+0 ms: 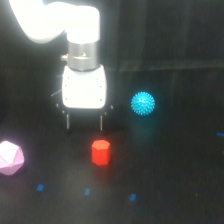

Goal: Pick up the red object from the table

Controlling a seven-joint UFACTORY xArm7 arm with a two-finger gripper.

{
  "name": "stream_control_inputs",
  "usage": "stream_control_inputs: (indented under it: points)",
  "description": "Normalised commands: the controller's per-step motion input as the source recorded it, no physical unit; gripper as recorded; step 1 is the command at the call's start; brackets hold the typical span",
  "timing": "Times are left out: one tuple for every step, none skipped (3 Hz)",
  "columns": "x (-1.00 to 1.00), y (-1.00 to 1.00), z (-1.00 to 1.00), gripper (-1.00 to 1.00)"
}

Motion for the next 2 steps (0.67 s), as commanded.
stream_control_inputs:
  points:
    - [0.29,-1.0,-1.0,0.78]
    - [0.22,-0.63,-0.38,0.65]
